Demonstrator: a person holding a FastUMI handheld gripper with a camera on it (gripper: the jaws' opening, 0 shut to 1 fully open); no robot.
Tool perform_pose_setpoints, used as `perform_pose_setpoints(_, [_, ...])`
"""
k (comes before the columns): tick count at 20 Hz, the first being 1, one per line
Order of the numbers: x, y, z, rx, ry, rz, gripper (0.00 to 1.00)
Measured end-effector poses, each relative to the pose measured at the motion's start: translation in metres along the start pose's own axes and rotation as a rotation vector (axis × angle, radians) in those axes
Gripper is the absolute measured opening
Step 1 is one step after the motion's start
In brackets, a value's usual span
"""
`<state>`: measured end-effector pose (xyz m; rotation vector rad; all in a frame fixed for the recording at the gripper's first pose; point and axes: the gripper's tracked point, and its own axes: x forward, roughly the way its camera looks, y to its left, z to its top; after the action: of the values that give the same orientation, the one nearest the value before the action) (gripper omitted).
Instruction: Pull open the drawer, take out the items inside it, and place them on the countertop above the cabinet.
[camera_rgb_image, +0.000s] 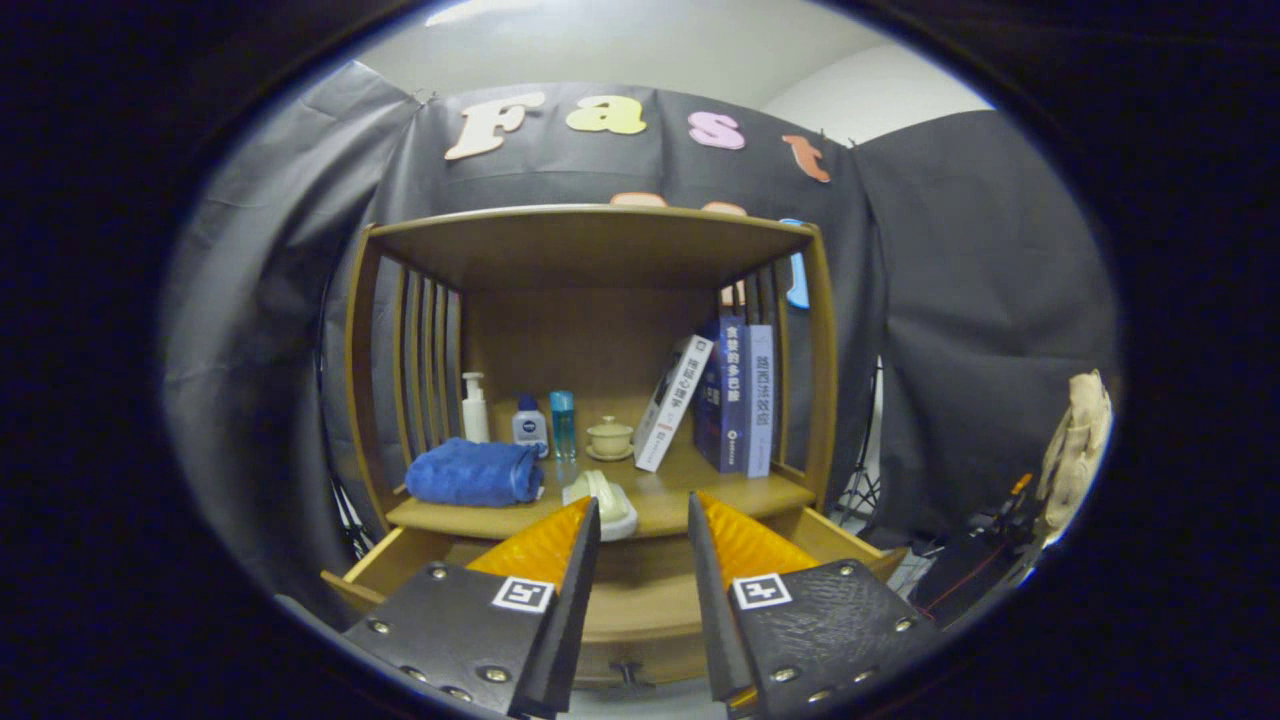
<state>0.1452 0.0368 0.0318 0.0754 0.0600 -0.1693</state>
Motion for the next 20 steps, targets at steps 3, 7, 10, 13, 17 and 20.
perform_pose_setpoints(3, [-0.025, -0.007, -0.025, 0.028, -0.003, 0.007, 0.51])
perform_pose_setpoints(7, [-0.053, -0.031, -0.077, 0.037, 0.08, -0.06, 0.66])
perform_pose_setpoints(10, [-0.063, -0.033, -0.101, 0.043, 0.103, -0.063, 0.82])
perform_pose_setpoints(13, [-0.062, -0.037, -0.127, 0.054, 0.147, -0.071, 0.93])
perform_pose_setpoints(17, [-0.056, -0.029, -0.157, 0.087, 0.214, -0.038, 0.93])
perform_pose_setpoints(20, [-0.051, -0.027, -0.177, 0.072, 0.277, -0.018, 0.93])
